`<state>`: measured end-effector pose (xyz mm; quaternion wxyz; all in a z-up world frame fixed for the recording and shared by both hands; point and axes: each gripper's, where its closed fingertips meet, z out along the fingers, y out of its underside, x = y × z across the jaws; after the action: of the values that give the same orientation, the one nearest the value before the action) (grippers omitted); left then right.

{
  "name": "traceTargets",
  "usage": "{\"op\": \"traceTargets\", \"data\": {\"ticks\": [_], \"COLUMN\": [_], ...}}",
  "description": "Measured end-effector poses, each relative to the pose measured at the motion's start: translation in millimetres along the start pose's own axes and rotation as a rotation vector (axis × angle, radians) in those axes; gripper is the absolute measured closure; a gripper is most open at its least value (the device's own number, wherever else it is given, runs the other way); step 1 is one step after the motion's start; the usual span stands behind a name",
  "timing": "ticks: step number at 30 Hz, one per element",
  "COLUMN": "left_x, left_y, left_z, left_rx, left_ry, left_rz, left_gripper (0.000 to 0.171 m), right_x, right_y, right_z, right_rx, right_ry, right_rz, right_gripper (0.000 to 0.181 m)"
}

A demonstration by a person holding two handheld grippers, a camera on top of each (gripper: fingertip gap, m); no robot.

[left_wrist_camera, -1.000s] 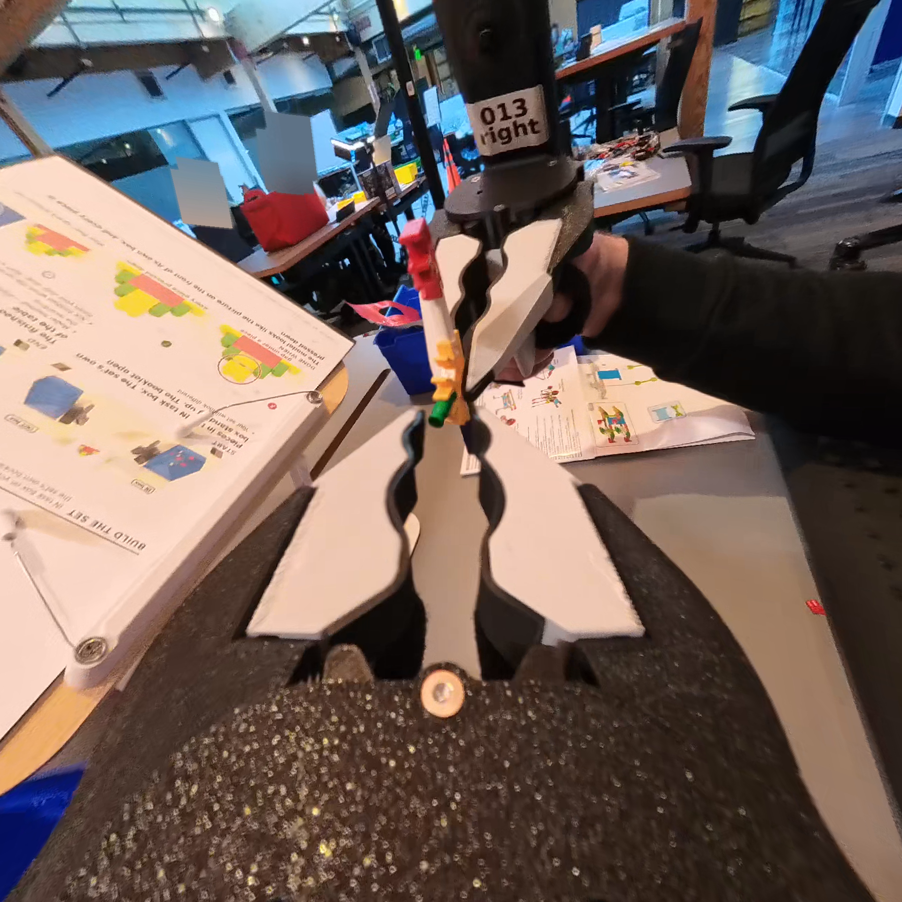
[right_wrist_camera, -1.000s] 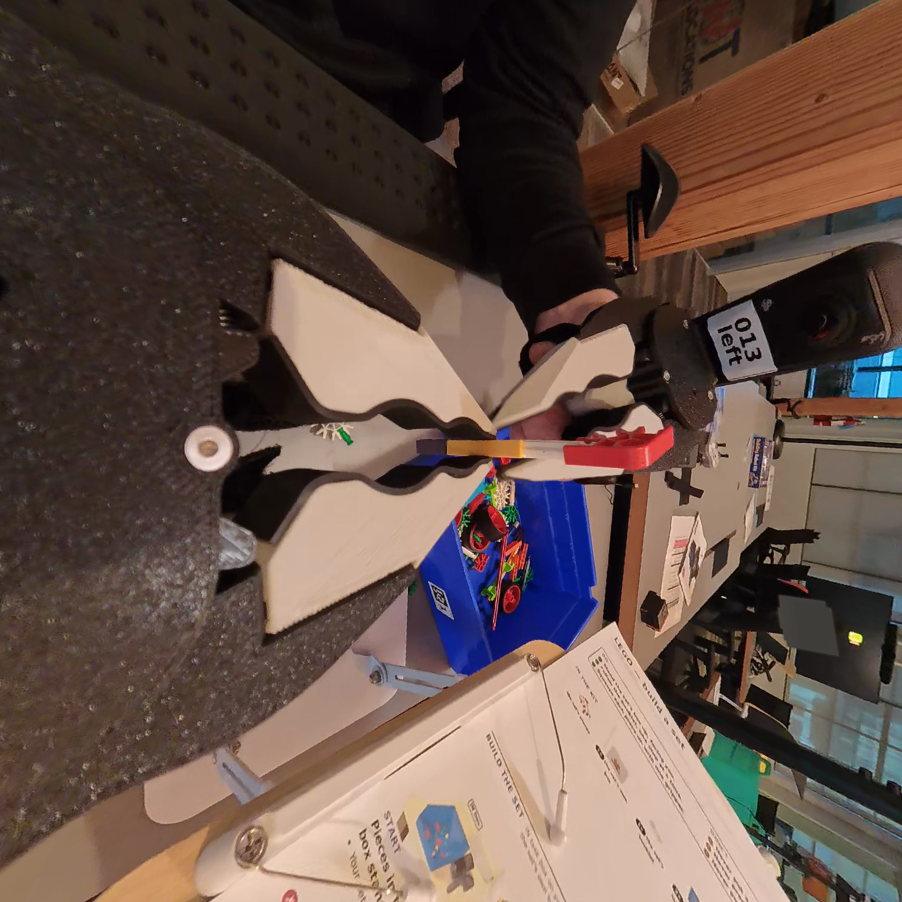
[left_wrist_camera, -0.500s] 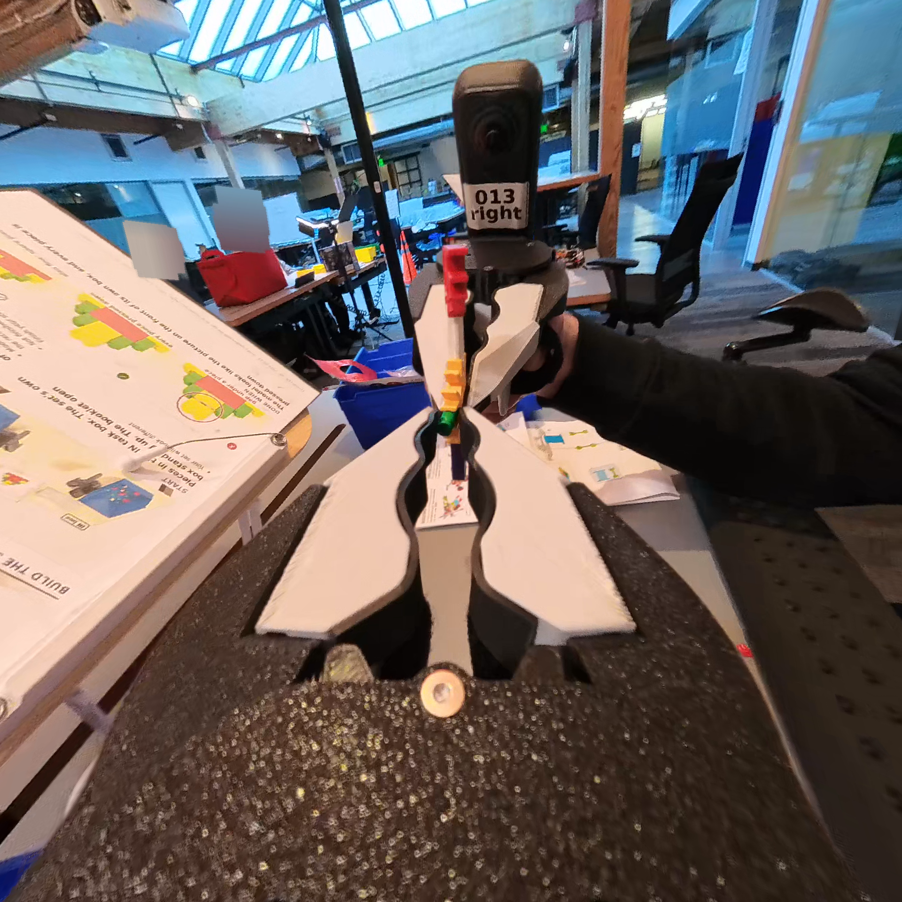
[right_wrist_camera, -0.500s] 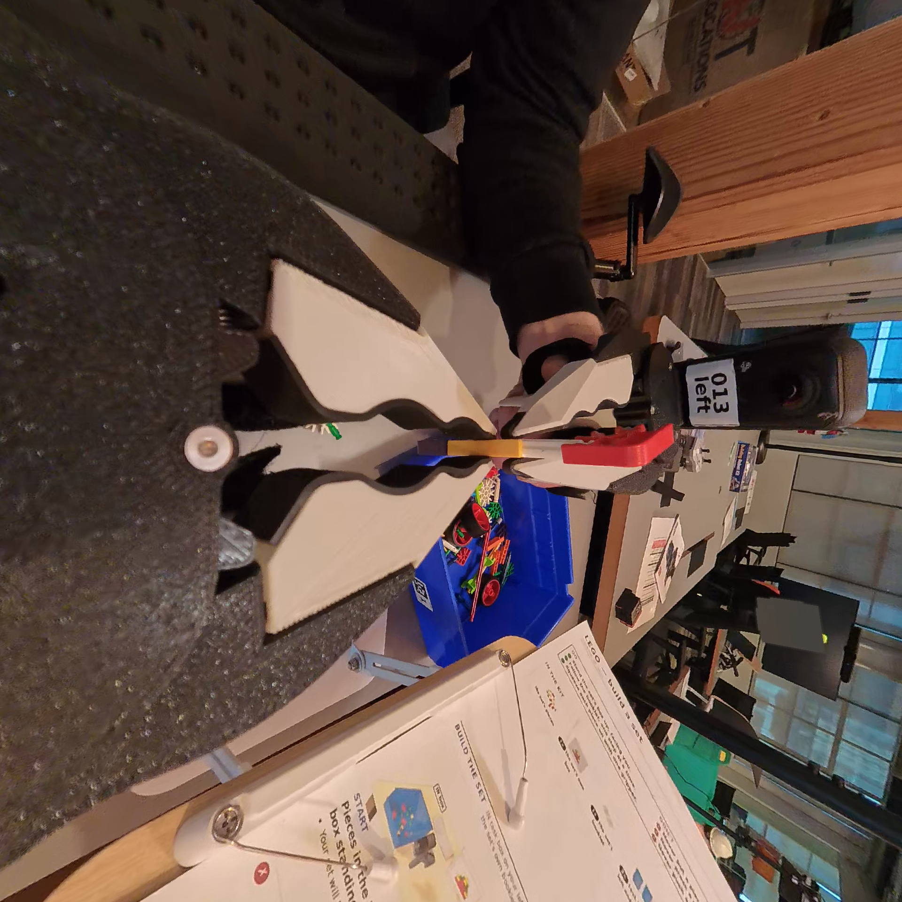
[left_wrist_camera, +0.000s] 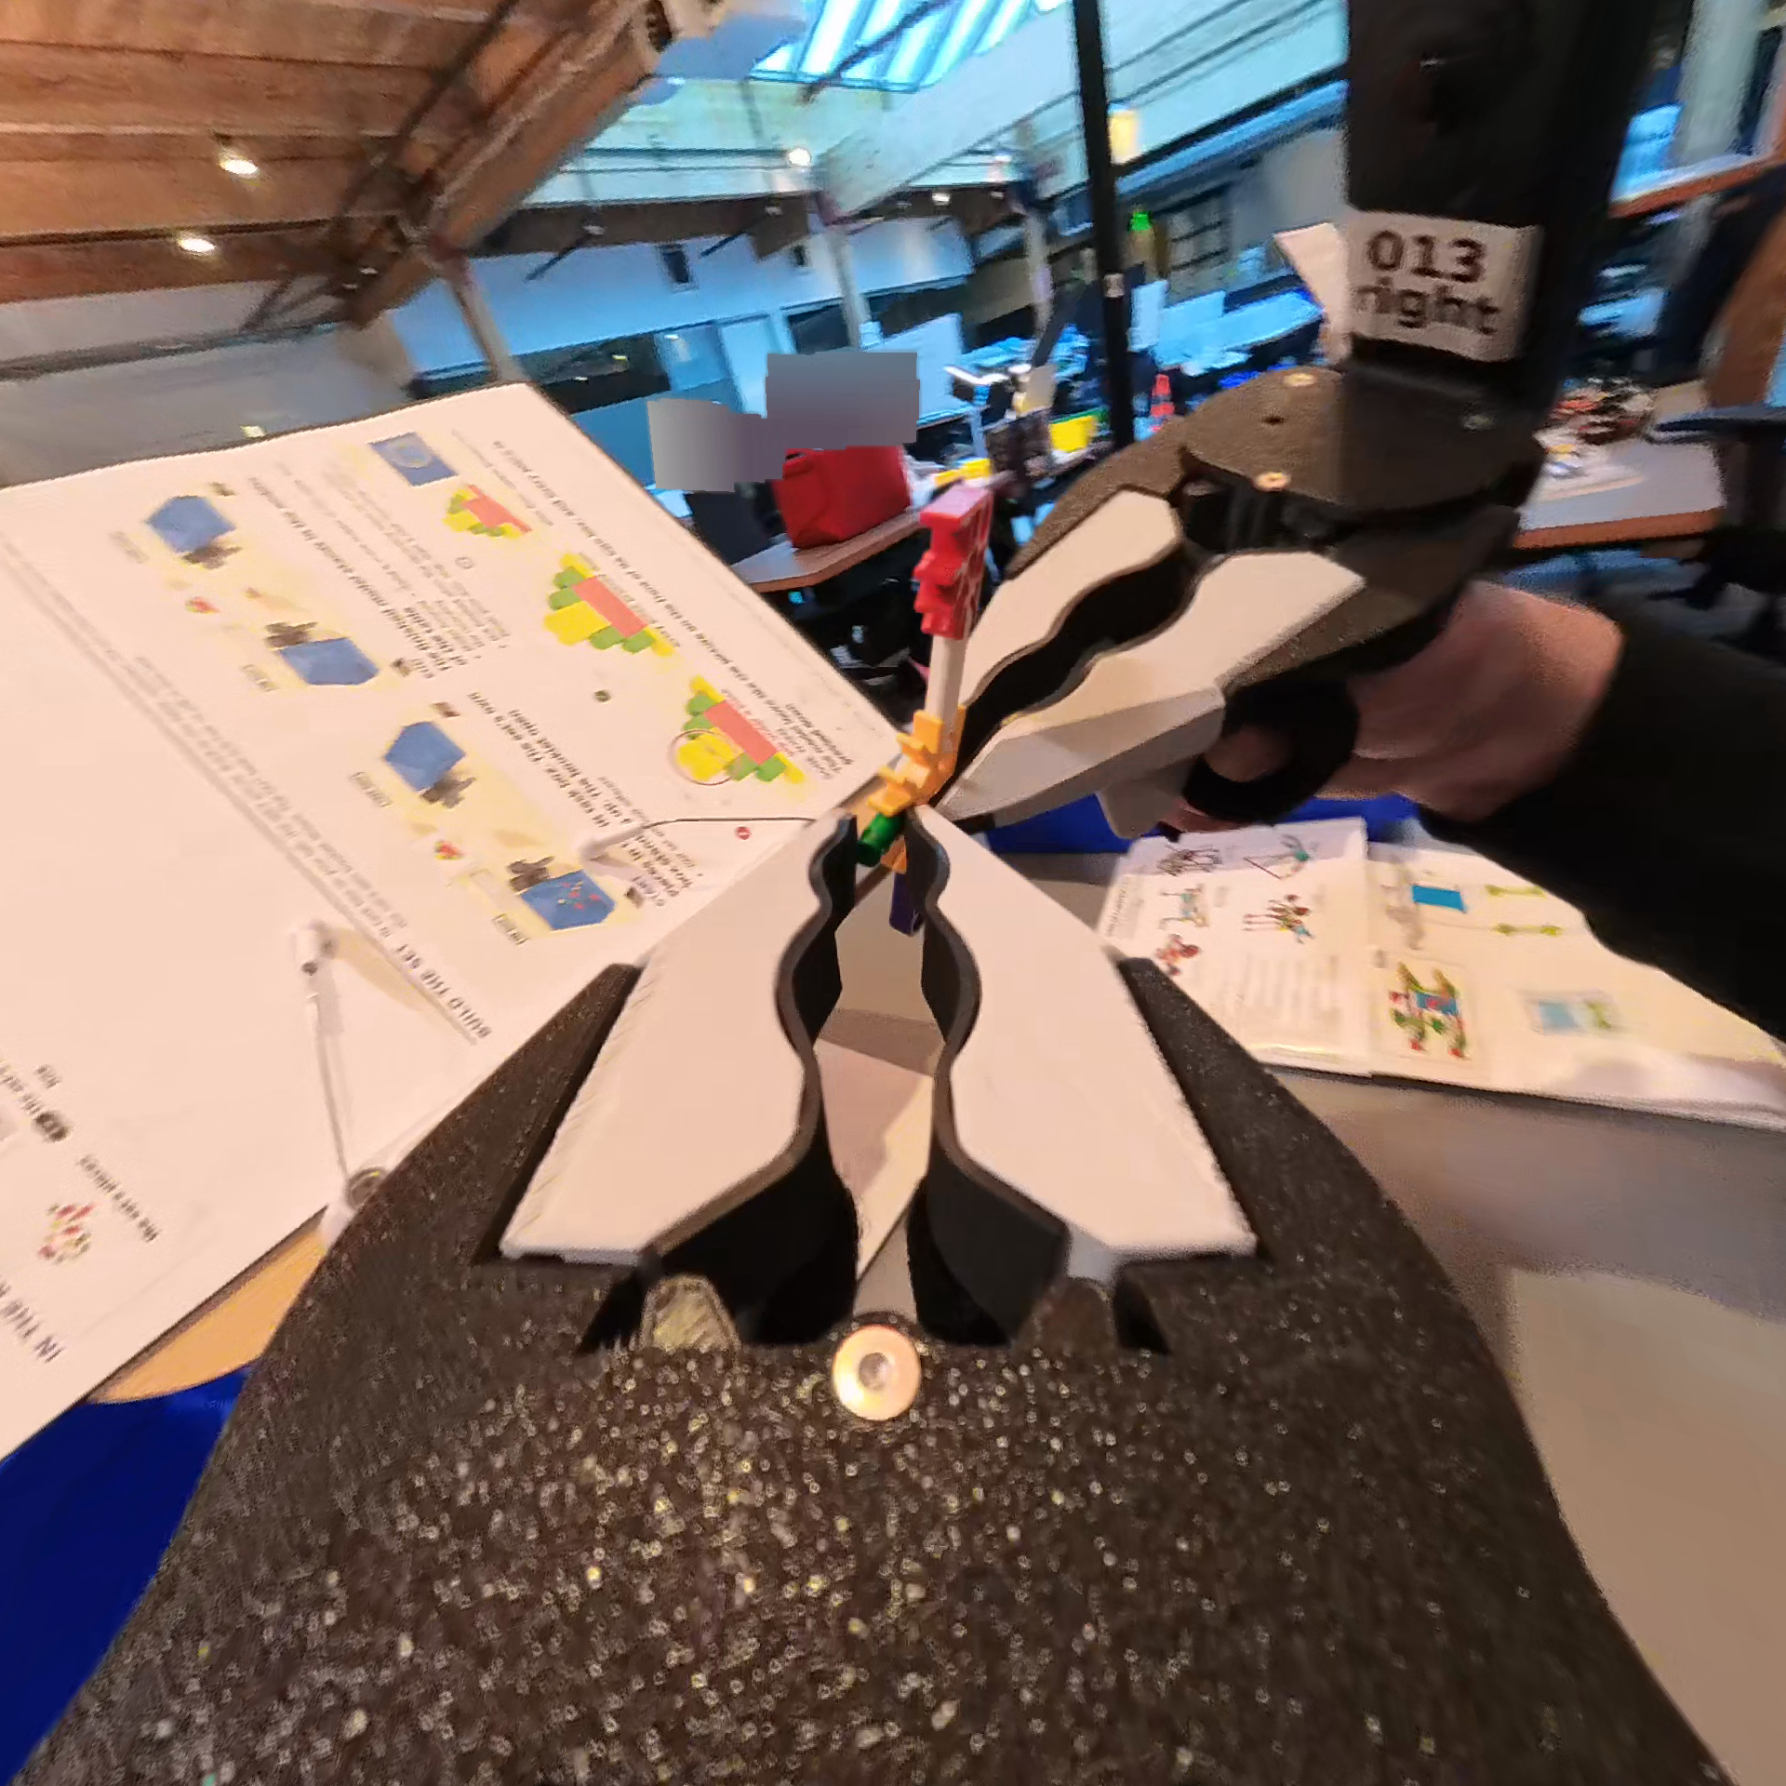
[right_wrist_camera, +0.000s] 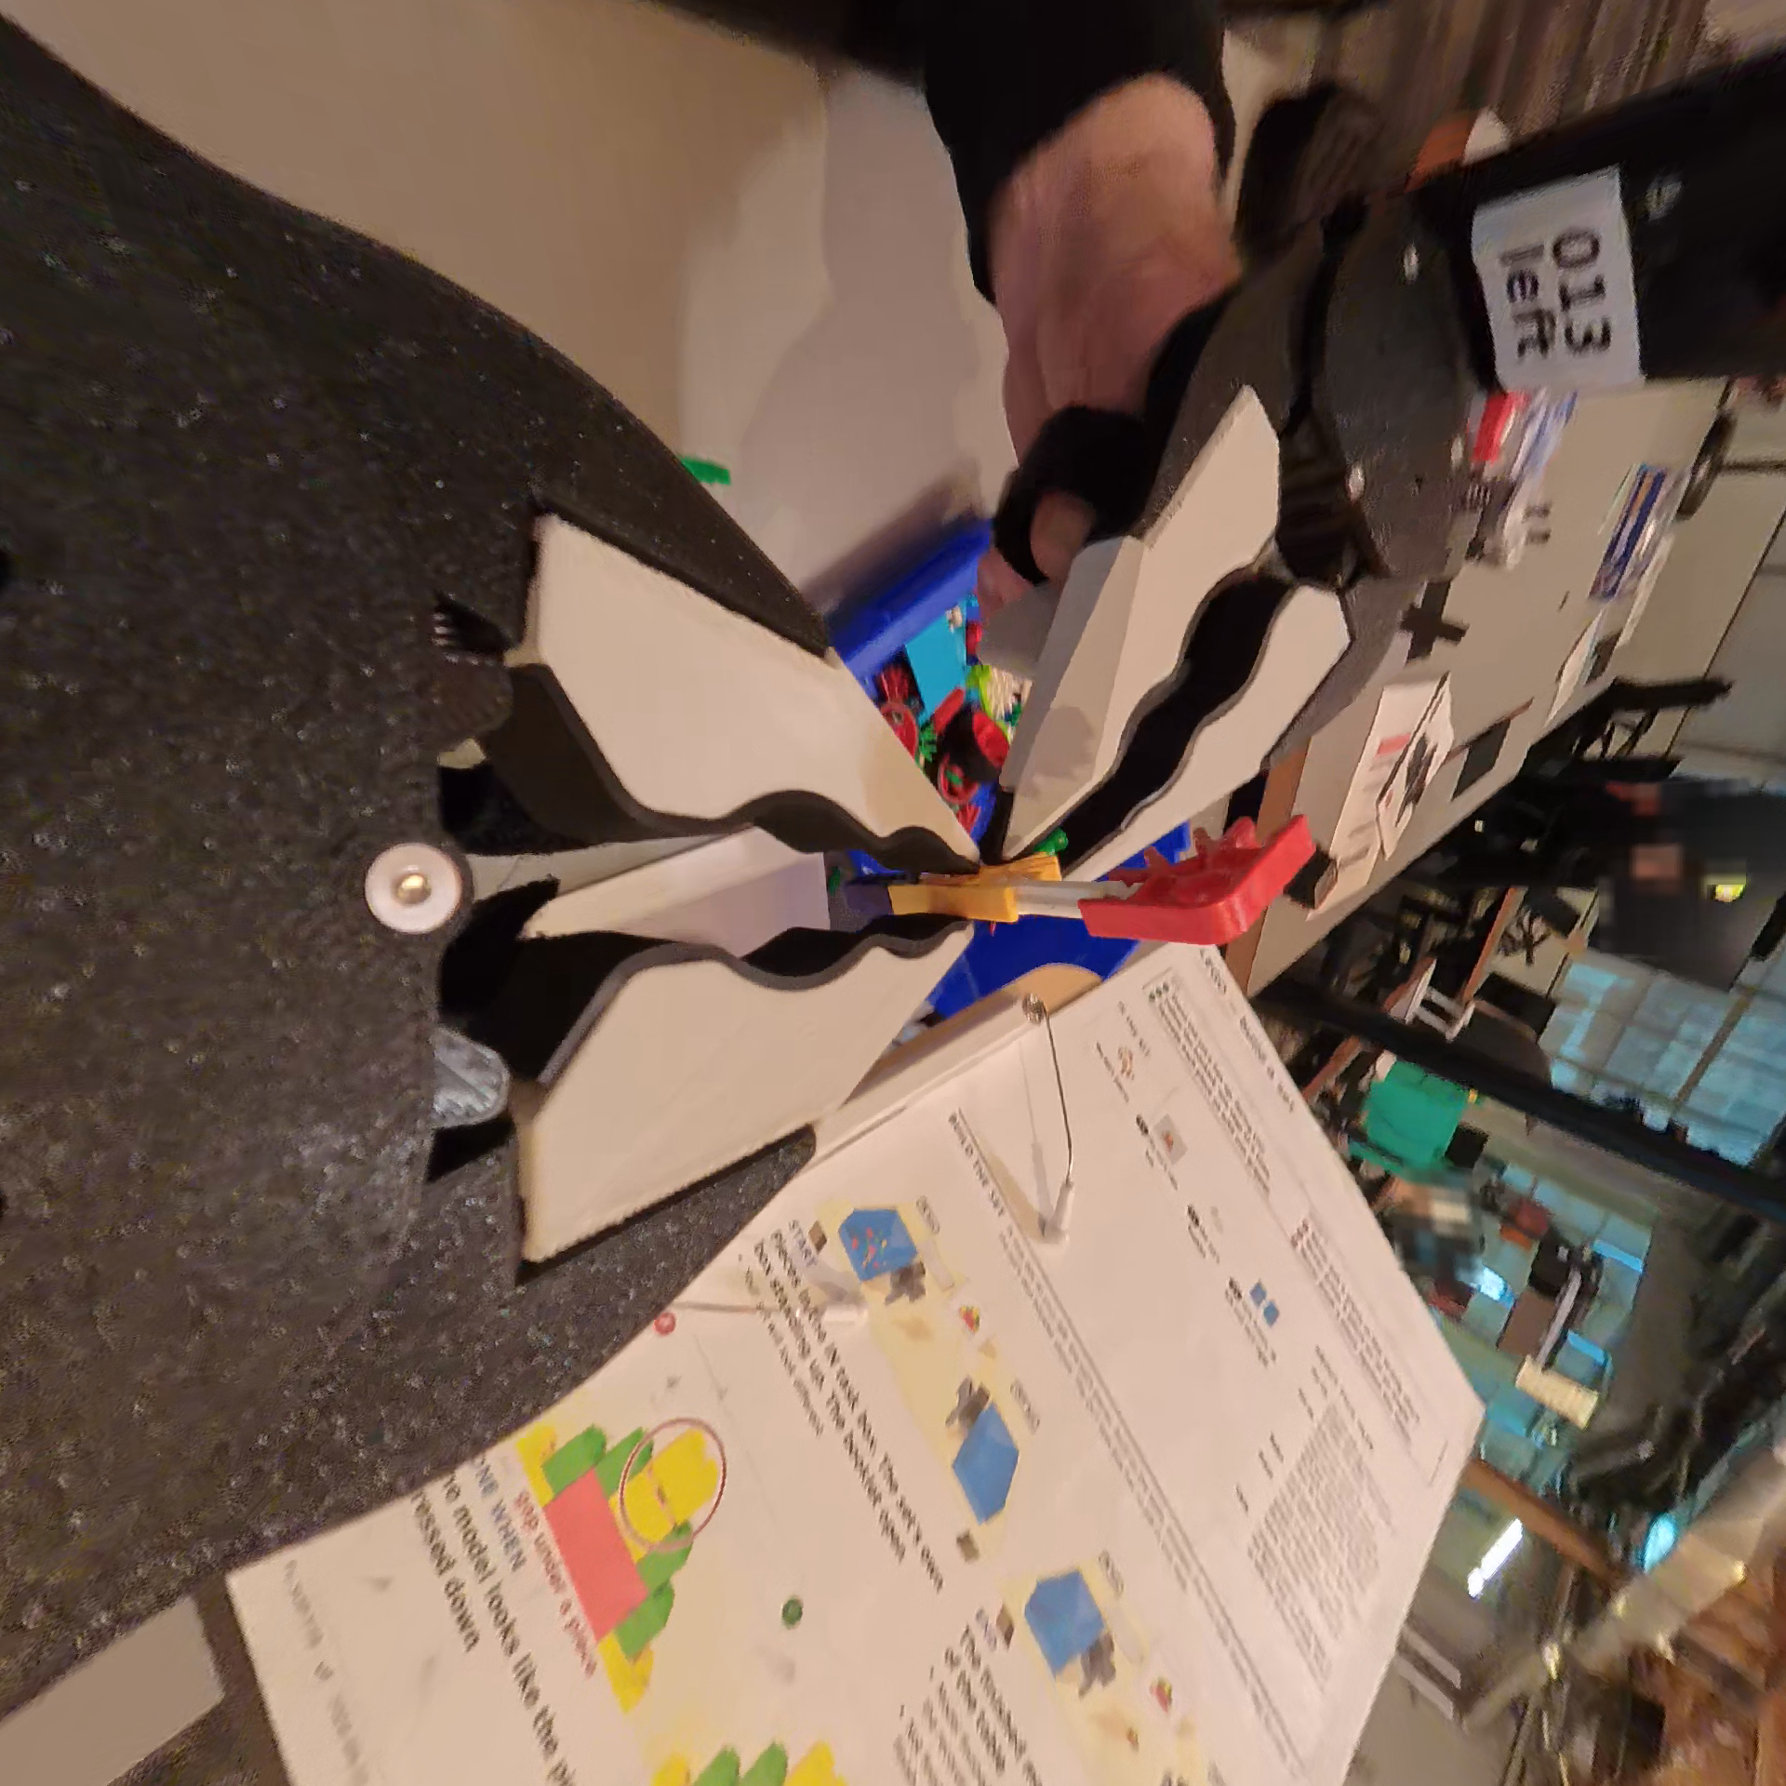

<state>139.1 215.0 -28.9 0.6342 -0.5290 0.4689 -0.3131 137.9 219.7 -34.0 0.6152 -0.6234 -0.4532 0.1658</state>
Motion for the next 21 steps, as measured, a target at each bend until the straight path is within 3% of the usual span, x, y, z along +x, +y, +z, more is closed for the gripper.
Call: {"op": "traceTargets", "data": {"ticks": [5, 9, 13, 16, 17, 19, 21], "left_x": [-23.0, -47.4, -55.6, -70.9, -74.2, -98.5, -112.3], "left_y": [4.7, 5.3, 5.4, 21.1, 35.6, 47.8, 75.2], "left_z": [2.1, -2.0, -8.4, -28.4, -35.8, -57.1, -73.3], "left_rx": [-0.021, -0.013, -0.043, -0.206, -0.306, -0.384, -0.514], "left_ry": [-0.181, -0.406, -0.357, -0.368, -0.346, -0.432, -0.429], "left_rz": [0.001, 0.066, 0.05, 0.103, 0.106, 0.124, 0.062], "left_gripper": [0.165, 0.169, 0.168, 0.169, 0.168, 0.168, 0.167], "right_x": [15.4, 24.0, 27.9, 39.1, 38.0, 26.3, 18.9], "right_y": [0.4, -5.4, -9.9, -14.2, -15.0, -18.9, -13.6], "right_z": [18.2, 37.6, 41.7, 31.7, 30.5, 31.6, 35.3], "right_rx": [-0.02, -0.021, 0.031, 0.056, 0.064, 0.103, 0.079], "right_ry": [0.173, 0.385, 0.413, 0.461, 0.433, 0.328, 0.27], "right_rz": [-0.05, -0.154, -0.058, 0.002, 0.021, 0.025, 0.015], "right_gripper": [0.176, 0.179, 0.178, 0.178, 0.178, 0.178, 0.177]}}
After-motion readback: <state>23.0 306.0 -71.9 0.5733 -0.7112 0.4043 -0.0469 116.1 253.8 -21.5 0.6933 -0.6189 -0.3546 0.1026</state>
